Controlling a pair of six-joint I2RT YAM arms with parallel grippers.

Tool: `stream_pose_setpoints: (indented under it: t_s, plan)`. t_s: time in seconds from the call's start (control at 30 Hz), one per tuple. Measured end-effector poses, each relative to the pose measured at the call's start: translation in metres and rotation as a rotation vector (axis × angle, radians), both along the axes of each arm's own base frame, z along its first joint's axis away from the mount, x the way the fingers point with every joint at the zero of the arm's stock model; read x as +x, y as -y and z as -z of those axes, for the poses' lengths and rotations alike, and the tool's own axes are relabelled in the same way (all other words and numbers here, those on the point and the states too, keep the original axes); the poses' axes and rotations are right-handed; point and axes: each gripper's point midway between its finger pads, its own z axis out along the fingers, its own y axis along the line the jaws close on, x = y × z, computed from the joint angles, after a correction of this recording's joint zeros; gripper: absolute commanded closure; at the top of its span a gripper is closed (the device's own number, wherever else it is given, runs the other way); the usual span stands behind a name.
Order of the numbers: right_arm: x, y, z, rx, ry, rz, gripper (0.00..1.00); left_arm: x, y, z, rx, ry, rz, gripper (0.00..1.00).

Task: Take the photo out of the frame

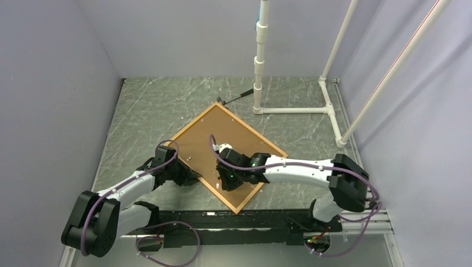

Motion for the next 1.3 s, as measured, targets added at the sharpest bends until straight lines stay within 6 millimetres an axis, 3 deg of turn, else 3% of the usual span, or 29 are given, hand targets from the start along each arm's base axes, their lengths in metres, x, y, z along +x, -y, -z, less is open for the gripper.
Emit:
stream_pose_setpoints:
  t_s: [0.23, 0.57, 0.87, 0.97, 1.13, 1.3]
  plan:
    - [0.020, 0.011, -0.037, 0.082, 0.067, 0.043, 1.00, 0.005, -0.005, 0.000, 0.035, -0.019, 0.035, 1.00]
    - [0.032, 0.069, -0.009, -0.006, 0.038, 0.148, 1.00, 0.038, -0.047, -0.001, 0.184, 0.030, 0.097, 1.00]
    - [0.047, 0.092, -0.010, -0.030, 0.057, 0.186, 1.00, 0.046, -0.072, -0.002, 0.310, 0.085, 0.221, 0.99]
    - [0.051, 0.098, -0.010, -0.046, 0.063, 0.191, 1.00, 0.046, -0.080, -0.003, 0.337, 0.099, 0.229, 0.87]
    - [0.054, 0.105, -0.013, -0.045, 0.073, 0.200, 1.00, 0.043, -0.089, -0.004, 0.374, 0.124, 0.231, 0.51]
    - [0.054, 0.107, -0.012, -0.048, 0.069, 0.201, 1.00, 0.033, -0.086, -0.012, 0.360, 0.172, 0.227, 0.42]
